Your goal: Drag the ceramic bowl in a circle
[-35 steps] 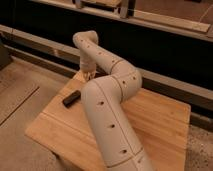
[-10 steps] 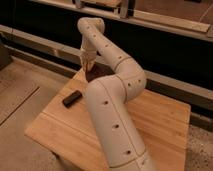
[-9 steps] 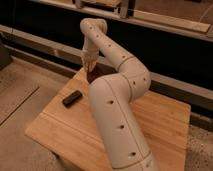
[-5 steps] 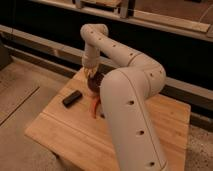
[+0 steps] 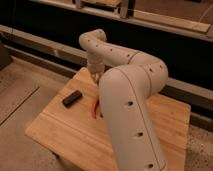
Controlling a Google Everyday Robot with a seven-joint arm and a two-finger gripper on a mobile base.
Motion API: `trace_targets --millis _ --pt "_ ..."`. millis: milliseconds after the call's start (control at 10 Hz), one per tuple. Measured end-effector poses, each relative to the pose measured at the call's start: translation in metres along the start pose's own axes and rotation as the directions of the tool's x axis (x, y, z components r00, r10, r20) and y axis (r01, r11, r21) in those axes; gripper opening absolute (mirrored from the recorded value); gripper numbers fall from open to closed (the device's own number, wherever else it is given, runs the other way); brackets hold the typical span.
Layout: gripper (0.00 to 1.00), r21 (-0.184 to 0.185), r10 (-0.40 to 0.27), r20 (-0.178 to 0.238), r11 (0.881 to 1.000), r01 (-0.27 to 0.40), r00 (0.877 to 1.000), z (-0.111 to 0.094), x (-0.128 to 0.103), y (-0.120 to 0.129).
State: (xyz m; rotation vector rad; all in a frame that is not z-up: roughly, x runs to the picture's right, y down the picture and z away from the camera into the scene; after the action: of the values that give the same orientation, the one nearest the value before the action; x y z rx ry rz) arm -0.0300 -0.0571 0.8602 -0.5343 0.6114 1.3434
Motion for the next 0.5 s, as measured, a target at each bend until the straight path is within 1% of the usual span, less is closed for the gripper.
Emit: trace_targets --millis 100,200,400,500 --pt "0.0 0.017 0.003 0.008 1.0 -0.003 1.0 -0.002 -0.007 0.001" --pt "0.0 0.038 -0.011 0.028 0.999 0.01 1.0 -0.006 -0.022 0.009" --pt "0.0 0.036 -0.03 0.045 0.999 0.028 0.999 -0.011 -0.035 0.022" --pt "0.0 0.021 -0.044 0.048 0.999 0.043 0.998 -0.012 -0.04 0.035"
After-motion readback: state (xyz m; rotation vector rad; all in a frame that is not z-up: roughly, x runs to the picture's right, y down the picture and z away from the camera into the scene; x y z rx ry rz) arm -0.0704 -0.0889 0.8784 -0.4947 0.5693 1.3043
